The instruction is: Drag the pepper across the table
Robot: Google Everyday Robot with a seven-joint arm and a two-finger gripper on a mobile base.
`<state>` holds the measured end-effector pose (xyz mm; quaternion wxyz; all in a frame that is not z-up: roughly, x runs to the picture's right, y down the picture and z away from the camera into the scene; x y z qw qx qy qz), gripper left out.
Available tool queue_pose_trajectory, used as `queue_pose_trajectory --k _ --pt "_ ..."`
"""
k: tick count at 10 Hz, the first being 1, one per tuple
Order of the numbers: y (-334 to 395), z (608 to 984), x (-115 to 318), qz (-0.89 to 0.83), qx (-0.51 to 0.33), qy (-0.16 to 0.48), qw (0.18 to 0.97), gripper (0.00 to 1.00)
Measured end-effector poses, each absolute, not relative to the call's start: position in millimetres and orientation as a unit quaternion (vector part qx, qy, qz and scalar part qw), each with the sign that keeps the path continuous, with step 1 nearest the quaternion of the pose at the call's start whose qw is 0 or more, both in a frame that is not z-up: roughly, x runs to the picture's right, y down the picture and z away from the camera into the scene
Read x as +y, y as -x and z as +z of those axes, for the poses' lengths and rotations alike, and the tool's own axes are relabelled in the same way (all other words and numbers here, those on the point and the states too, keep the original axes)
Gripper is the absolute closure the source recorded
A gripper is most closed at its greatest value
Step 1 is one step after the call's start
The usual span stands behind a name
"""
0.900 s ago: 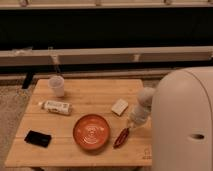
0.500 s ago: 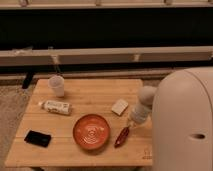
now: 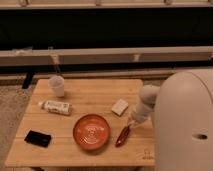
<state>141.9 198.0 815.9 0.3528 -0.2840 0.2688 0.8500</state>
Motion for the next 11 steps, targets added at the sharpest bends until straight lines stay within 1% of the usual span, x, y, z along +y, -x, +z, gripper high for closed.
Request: queue_pose_trajectory --k 11 --pt "-156.2 813.9 191.1 0.84 0.26 0.303 0.367 0.91"
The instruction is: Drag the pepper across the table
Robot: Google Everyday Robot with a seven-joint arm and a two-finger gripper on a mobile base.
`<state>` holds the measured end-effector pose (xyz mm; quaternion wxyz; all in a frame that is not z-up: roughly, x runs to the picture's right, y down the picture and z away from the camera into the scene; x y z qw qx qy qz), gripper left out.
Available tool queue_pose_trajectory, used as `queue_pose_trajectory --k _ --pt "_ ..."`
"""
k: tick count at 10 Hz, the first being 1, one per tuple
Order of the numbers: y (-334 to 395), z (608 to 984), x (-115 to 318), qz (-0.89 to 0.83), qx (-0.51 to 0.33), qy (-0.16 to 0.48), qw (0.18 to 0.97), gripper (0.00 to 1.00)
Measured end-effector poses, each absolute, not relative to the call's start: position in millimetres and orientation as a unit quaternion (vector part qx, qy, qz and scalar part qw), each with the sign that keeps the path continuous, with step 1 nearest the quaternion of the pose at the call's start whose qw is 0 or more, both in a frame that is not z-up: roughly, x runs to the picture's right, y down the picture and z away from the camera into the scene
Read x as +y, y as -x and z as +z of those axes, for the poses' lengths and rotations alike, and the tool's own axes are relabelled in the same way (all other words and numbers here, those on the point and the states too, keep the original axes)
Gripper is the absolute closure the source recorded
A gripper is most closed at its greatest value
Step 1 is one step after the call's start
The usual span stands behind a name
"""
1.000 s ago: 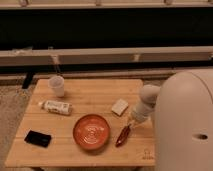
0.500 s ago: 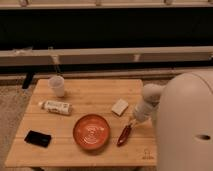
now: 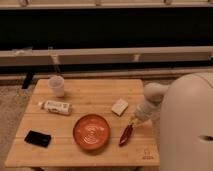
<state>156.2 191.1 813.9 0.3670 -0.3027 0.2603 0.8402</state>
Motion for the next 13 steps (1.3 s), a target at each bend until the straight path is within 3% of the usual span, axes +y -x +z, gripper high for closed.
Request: queue_pose_trajectory --k 13 --pt "-170.5 805.3 184.3 0.829 0.252 0.325 0.38 0.91"
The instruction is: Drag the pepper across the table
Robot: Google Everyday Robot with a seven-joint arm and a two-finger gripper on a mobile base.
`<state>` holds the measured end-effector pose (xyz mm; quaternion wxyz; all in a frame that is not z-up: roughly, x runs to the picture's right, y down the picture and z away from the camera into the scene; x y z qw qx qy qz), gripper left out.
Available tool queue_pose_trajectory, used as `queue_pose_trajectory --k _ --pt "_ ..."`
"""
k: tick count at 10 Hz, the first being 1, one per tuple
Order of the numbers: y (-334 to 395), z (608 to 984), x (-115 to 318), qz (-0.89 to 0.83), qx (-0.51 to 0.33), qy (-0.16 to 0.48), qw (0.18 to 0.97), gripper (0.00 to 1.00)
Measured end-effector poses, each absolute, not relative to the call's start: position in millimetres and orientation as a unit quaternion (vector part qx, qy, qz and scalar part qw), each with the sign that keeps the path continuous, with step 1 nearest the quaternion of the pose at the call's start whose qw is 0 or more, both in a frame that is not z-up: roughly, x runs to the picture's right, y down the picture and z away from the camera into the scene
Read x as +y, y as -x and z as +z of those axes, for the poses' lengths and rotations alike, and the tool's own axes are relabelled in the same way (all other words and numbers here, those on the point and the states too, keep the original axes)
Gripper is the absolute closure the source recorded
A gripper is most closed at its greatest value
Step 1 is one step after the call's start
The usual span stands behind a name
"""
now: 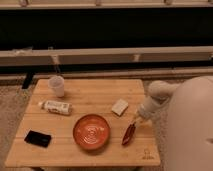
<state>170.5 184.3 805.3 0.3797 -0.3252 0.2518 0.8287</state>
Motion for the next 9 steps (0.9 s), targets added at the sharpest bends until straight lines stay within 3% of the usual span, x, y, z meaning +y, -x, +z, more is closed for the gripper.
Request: queue_pose_trajectory --k 9 --pt "-185.0 799.1 178.3 0.823 0.243 0.338 0.386 0.91"
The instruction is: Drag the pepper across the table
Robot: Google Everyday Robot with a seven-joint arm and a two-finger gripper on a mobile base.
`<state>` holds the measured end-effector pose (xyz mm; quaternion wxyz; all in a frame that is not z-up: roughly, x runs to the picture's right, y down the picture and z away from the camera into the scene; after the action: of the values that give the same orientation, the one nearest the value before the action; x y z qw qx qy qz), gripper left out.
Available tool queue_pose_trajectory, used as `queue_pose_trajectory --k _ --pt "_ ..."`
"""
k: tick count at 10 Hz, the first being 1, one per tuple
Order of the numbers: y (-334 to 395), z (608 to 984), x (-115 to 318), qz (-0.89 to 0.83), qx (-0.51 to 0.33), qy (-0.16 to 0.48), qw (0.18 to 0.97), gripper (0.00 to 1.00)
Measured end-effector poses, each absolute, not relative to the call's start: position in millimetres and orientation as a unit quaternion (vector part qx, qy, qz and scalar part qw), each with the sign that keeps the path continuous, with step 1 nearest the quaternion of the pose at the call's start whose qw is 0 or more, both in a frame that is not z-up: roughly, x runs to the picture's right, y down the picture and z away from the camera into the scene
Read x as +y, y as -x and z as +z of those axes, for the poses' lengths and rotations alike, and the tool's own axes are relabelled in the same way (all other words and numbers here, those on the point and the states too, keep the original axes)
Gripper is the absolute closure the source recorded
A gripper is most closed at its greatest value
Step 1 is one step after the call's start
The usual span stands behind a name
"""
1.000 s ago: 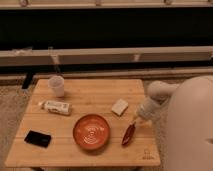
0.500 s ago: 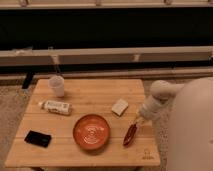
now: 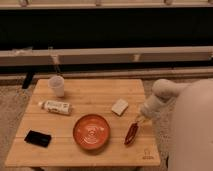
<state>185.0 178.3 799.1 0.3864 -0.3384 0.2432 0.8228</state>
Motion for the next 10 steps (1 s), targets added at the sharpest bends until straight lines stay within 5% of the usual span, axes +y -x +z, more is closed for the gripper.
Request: queue_pose_trajectory --k 10 --pt "-207.0 810.6 157.7 0.823 0.219 0.35 0.391 0.91"
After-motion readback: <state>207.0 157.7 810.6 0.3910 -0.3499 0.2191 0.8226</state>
